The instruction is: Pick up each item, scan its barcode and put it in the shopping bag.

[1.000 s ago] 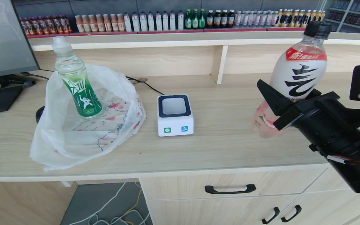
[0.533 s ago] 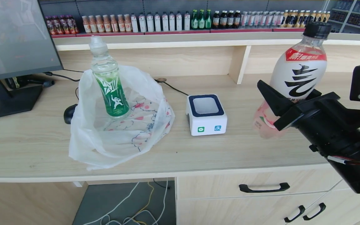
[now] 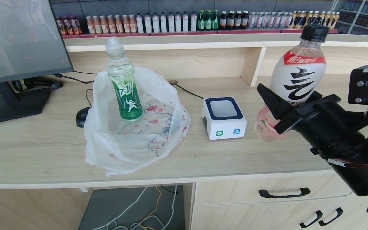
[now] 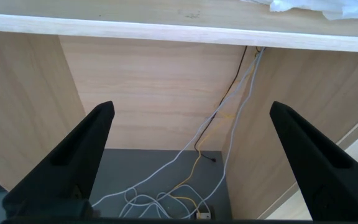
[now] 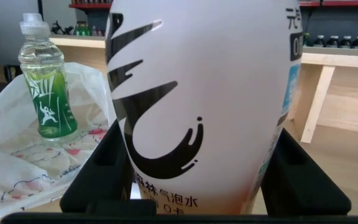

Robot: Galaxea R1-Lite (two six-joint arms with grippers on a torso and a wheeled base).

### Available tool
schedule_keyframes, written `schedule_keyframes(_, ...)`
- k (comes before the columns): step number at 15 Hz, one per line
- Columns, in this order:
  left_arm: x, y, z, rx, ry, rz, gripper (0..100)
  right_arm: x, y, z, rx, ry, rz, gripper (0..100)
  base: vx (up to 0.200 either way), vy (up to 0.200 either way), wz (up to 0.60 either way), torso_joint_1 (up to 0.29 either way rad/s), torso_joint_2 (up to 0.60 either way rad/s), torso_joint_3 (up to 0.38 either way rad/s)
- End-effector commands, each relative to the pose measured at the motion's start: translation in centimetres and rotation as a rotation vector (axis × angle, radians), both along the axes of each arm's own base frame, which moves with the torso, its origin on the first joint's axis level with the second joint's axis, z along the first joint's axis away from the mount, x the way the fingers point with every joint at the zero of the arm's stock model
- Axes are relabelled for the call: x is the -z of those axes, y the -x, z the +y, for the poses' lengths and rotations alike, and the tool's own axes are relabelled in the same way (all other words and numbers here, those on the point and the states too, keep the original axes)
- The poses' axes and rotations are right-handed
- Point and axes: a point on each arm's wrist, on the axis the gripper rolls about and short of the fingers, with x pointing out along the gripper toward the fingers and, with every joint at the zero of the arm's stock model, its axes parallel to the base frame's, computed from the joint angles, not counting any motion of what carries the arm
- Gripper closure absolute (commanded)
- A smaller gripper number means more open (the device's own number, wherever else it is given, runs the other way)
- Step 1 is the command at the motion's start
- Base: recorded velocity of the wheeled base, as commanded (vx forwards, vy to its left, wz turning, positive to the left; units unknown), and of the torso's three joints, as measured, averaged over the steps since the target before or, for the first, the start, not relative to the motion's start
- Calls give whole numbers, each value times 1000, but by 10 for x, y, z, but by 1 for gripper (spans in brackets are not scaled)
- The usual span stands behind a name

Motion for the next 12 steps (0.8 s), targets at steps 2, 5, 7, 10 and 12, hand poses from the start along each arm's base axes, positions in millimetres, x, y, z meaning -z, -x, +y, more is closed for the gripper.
schedule_keyframes(2,0,0,0,-1,-1,-1,0,12,-6,5,-10,15,46,100,0,0,0,0,0,0)
schedule_keyframes(5,0,0,0,-1,-1,-1,0,2,-19,30,-55,-23,91,100,0,0,0,0,0,0)
schedule_keyframes(7,0,0,0,-1,-1,-1,0,-16,-35,43,-21,-97,85,100,0,0,0,0,0,0)
schedule_keyframes(10,0,0,0,-1,-1,-1,0,-27,-51,59,-41,-185,95,100,0,0,0,0,0,0)
schedule_keyframes(12,0,0,0,-1,-1,-1,0,-28,-57,66,-70,-248,111,100,0,0,0,0,0,0)
